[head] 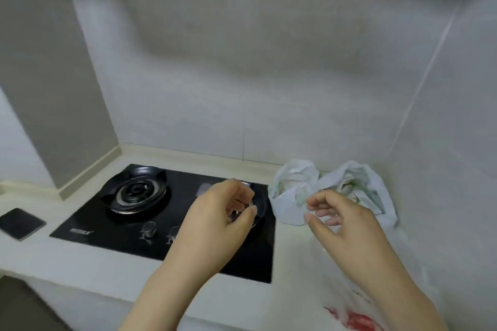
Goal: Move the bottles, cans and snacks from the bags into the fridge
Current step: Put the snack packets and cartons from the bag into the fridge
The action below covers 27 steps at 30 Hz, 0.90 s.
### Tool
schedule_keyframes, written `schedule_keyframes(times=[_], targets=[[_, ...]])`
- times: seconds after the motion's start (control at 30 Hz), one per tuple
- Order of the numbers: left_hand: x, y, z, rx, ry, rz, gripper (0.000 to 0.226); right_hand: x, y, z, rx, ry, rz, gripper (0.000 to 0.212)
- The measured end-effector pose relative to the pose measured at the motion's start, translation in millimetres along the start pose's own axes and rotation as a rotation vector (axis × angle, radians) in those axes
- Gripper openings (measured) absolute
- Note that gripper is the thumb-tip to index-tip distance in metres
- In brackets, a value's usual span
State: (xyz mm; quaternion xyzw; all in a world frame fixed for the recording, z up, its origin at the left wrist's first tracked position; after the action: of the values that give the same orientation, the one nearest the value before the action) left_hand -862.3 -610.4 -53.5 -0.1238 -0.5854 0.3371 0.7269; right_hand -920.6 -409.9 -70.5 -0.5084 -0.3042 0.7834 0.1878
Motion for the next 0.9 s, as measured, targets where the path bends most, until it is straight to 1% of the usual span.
schedule_keyframes(times=[0.27, 0.4, 0.6, 0.9], targets=[[-4, 97, 55, -0.264, 0.055, -0.102, 0.010, 83, -31, -2, 0.132, 0.238, -0.052, 0.017], [-1, 143, 76, -0.342, 0.056, -0.083, 0.008, 130, -43, 11, 0.153, 0.321, -0.049, 0.016], [5, 203, 120, -0.355, 0.006, -0.044, 0.009, 200, -59, 53, 0.107, 0.378, 0.017, 0.016], [10, 287, 177, -0.355, -0.070, 0.006, 0.012, 295, -81, 116, 0.050, 0.401, 0.072, 0.015]])
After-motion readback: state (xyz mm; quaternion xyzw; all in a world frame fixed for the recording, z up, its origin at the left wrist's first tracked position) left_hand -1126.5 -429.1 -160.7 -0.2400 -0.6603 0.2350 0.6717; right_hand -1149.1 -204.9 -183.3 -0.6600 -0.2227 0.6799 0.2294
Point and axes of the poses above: each hand's wrist, its own z-axis towards the middle knuckle, its own y-axis out of the palm, x = y × z, the point moved 8 cm from there along z, towards the middle knuckle
